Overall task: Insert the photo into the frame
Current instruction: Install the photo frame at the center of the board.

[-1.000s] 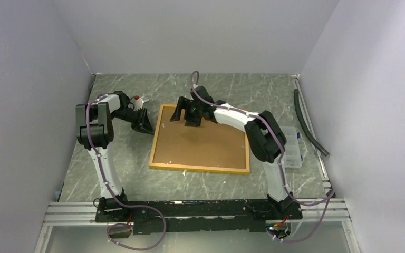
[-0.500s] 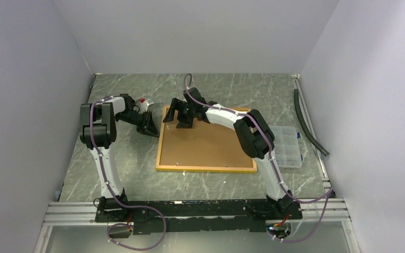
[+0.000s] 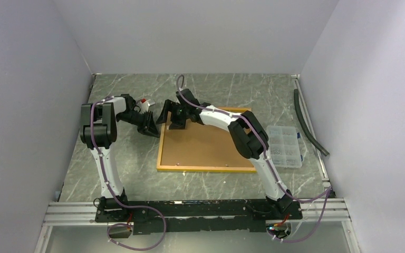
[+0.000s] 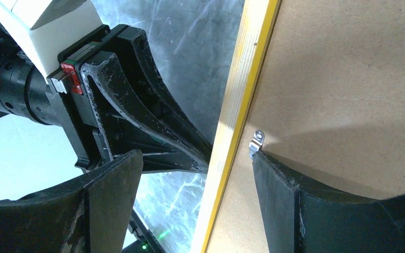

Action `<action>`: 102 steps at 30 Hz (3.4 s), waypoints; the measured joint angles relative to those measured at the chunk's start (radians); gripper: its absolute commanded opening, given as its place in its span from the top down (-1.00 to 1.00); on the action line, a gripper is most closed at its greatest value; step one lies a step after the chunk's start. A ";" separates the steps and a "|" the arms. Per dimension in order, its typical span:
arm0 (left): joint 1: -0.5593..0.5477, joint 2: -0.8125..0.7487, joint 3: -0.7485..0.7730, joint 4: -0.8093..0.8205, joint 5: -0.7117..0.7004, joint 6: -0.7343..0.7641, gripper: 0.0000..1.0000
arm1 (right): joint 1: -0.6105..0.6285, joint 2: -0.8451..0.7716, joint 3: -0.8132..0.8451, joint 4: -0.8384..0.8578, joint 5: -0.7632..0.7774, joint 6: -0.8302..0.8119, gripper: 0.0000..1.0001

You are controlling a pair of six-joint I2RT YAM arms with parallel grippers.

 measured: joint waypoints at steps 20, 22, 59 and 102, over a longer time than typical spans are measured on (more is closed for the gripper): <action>0.002 0.000 -0.006 0.005 0.005 -0.008 0.56 | 0.003 0.029 0.037 0.004 -0.010 0.021 -0.57; 0.003 0.000 -0.007 0.006 0.006 -0.014 0.56 | 0.003 0.031 0.037 0.008 -0.010 0.026 -0.57; 0.031 0.000 0.003 -0.037 0.003 -0.002 0.37 | 0.006 0.027 0.006 0.091 -0.011 0.026 -0.70; 0.231 -0.824 0.033 -0.157 -0.231 0.130 -0.89 | 0.272 -0.753 -0.918 -0.098 0.425 -0.816 -0.10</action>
